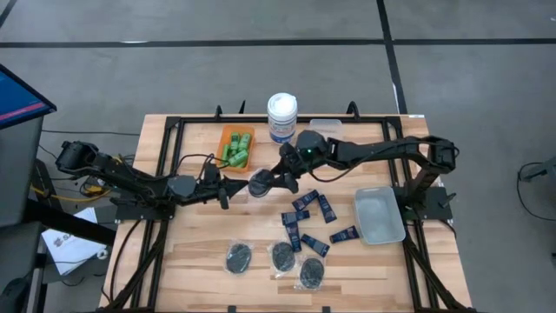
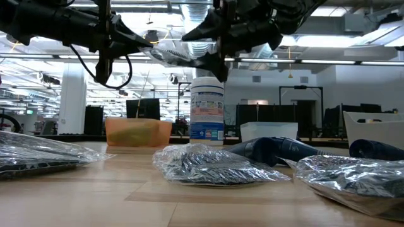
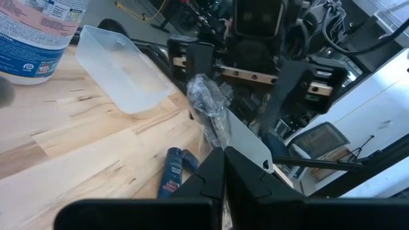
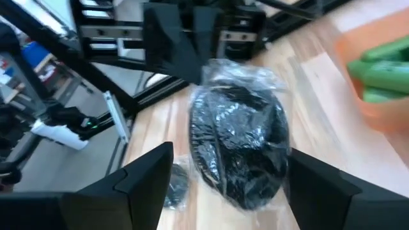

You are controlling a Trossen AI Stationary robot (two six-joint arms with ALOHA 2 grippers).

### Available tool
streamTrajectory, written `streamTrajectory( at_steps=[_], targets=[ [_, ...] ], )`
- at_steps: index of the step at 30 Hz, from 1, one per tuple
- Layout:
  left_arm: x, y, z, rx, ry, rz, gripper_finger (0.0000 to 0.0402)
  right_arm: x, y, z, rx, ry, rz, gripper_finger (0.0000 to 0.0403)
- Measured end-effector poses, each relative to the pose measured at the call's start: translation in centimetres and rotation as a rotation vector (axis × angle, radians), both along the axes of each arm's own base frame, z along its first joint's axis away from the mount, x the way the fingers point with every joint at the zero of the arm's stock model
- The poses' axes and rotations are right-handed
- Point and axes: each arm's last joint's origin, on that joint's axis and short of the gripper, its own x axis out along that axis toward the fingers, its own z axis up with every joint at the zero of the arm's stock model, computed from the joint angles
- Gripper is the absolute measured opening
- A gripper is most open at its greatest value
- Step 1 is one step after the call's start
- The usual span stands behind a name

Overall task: Pick & Place Travel size toiletries
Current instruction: Put the black hairbrush into the white bin

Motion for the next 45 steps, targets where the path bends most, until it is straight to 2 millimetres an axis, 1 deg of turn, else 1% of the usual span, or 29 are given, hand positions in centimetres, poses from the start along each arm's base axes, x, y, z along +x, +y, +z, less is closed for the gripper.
streamTrajectory(
  at_steps=[7,10,13,20,23,26,30,32,35,38,42,45],
  targets=[
    [0.0,0.0,0.0,-0.001,-0.004,0.0,0.0,0.1,0.1,0.2,-0.003,-0.017,0.003,0.0263],
    [0.0,0.0,0.1,-0.001,-0.008,0.0,0.0,0.1,0.1,0.2,-0.008,-0.018,0.005,0.0245],
    [0.0,0.0,0.1,-0.002,-0.009,0.0,0.0,0.1,0.4,0.2,-0.014,-0.02,0.015,0.0204],
    [0.0,0.0,0.2,-0.003,-0.016,0.001,0.0,0.2,0.7,0.2,-0.031,-0.026,0.028,0.0068],
    [0.0,0.0,0.2,-0.003,-0.017,0.001,0.0,0.2,0.6,0.2,-0.032,-0.025,0.027,0.0022],
    [0.0,0.0,0.2,-0.003,-0.017,0.0,0.0001,0.2,0.7,0.2,-0.027,-0.024,0.025,0.002],
    [0.0,0.0,0.2,-0.003,-0.017,0.001,0.001,0.1,0.5,0.2,0.005,-0.014,0.009,0.0044],
    [0.0,0.0,0.2,0.001,-0.015,0.0,0.0022,-0.1,0.3,0.5,0.015,-0.014,-0.003,0.0039],
    [0.0,0.0,0.2,0.024,-0.008,-0.005,0.0052,-0.6,-0.2,1.3,0.017,-0.028,-0.02,0.0017],
    [0.0,0.0,0.2,0.028,-0.006,-0.012,0.0091,-1.3,-1.0,2.3,0.017,-0.037,-0.046,0.002],
    [0.0,-0.1,0.1,0.026,-0.003,-0.04,0.0144,-3.0,-2.3,3.6,0.01,-0.002,-0.094,0.0032],
    [0.1,-0.1,0.1,0.024,-0.004,-0.049,0.0176,-4.7,-3.4,4.4,-0.027,0.044,-0.152,0.002]
  ],
)
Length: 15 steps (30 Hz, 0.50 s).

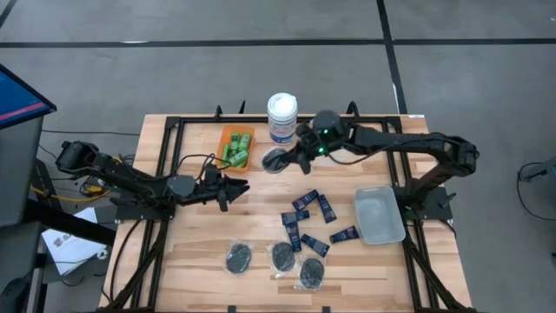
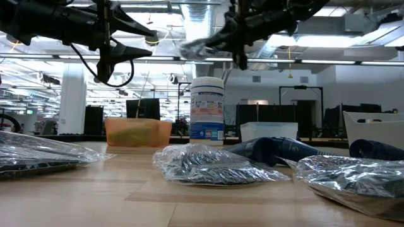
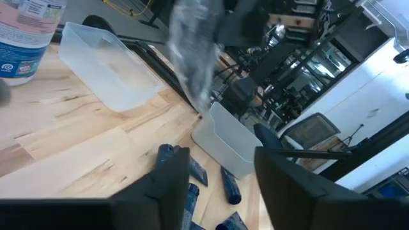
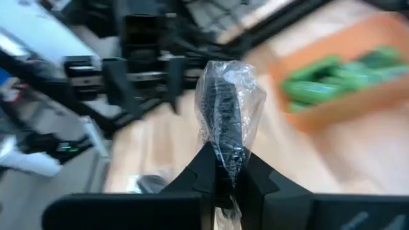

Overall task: Pick & Place Travel size toiletries
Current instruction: Put the black hairbrush into the white bin

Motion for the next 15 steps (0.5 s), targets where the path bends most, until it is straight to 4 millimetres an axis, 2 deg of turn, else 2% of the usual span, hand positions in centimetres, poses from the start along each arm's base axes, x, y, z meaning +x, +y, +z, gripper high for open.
streamTrajectory(
  at_steps=[5,11,15],
  targets=[
    [0.0,0.0,0.0,-0.008,-0.002,0.0,0.0208,-3.8,-2.0,0.9,-0.065,0.168,-0.178,0.0018],
    [0.0,0.0,0.0,-0.009,-0.001,-0.001,0.0213,-8.7,-4.5,1.2,-0.135,0.417,-0.447,0.0028],
    [0.0,0.0,-0.1,-0.009,0.003,-0.001,0.0208,-10.3,-5.8,0.3,-0.179,0.554,-0.487,0.0021]
  ],
)
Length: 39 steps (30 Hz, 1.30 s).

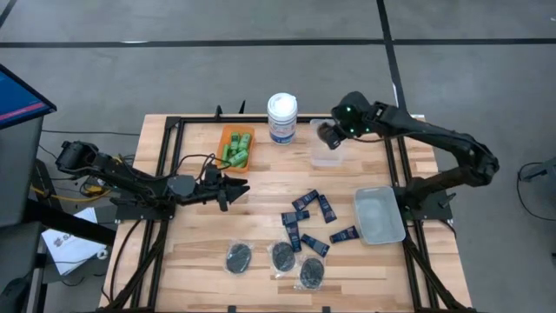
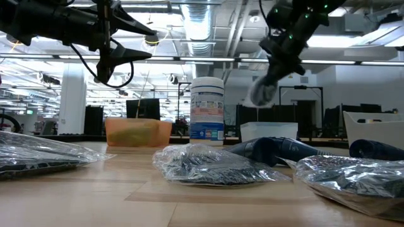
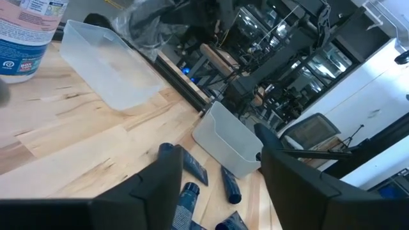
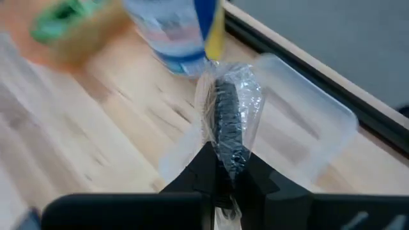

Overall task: Pick & Place Travel size toiletries
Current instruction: Put the black hairbrush into the white bin

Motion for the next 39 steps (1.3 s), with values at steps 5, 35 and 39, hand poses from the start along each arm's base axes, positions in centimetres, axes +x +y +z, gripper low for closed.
streamTrajectory(
  at_steps=[5,35,39],
  targets=[
    [0.0,0.0,0.0,-0.005,0.001,-0.005,0.0204,0.3,-1.2,-2.5,0.032,0.127,0.039,0.0028],
    [0.4,-3.1,0.6,-0.067,0.134,-0.534,0.0204,1.1,-3.5,-3.9,0.0,0.234,0.165,0.0288],
    [0.3,-4.5,1.0,-0.059,0.287,-0.61,0.0194,1.1,-3.8,-1.9,-0.031,0.215,0.151,0.0287]
  ],
)
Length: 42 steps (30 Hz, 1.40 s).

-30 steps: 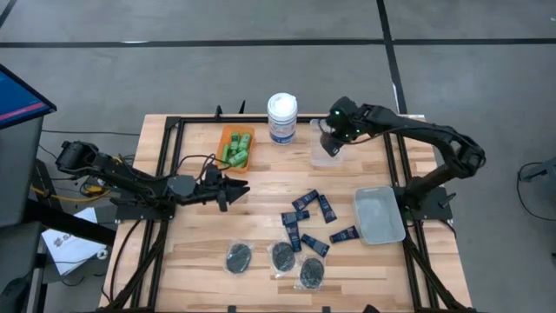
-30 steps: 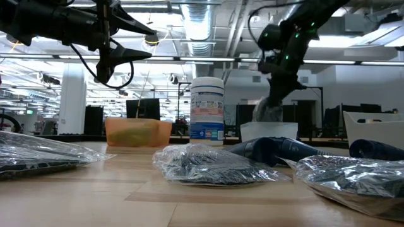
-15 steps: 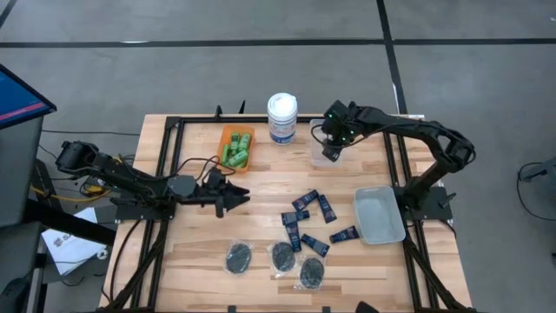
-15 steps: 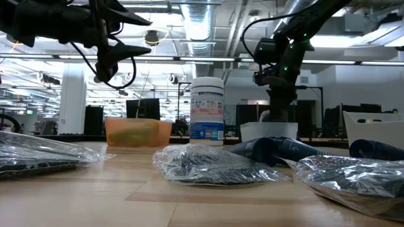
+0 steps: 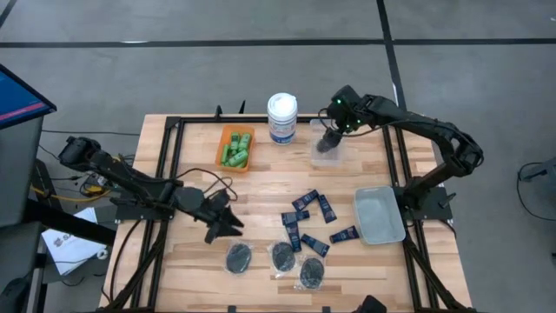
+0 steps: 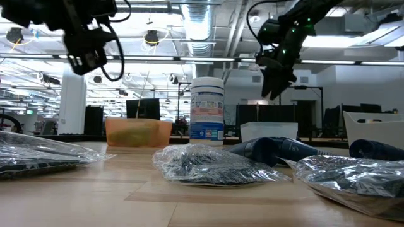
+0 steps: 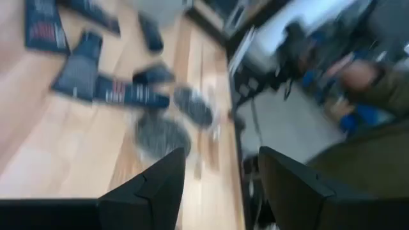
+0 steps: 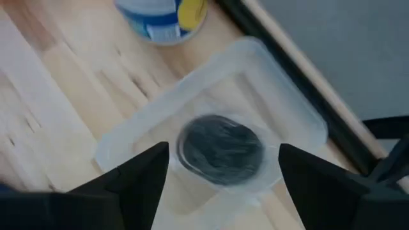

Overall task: Pick & Place Travel size toiletries
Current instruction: Put the black hairbrush into the white bin

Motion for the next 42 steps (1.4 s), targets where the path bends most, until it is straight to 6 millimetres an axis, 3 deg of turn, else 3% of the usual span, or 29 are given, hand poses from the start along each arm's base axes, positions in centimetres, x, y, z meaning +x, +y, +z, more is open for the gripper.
streamTrajectory(
  at_steps=[8,15,22,33,42],
  targets=[
    [-1.0,-1.9,0.2,0.02,0.199,-0.048,0.0184,0.8,0.6,2.2,-0.009,-0.018,0.031,0.0281],
    [-1.9,-3.2,-2.2,0.052,0.419,-0.052,0.0184,1.5,1.6,2.3,-0.006,-0.019,0.072,0.0281],
    [-1.3,-3.6,-4.3,0.138,0.49,0.015,0.0185,1.7,1.9,2.3,0.007,-0.024,0.06,0.0281],
    [-0.6,-3.7,-6.6,0.17,0.571,0.158,0.0246,1.6,1.9,2.2,0.013,-0.023,0.054,0.0281],
    [-0.5,-3.8,-7.3,0.149,0.606,0.19,0.0276,2.1,2.8,2.2,0.02,-0.018,0.089,0.0281]
  ],
)
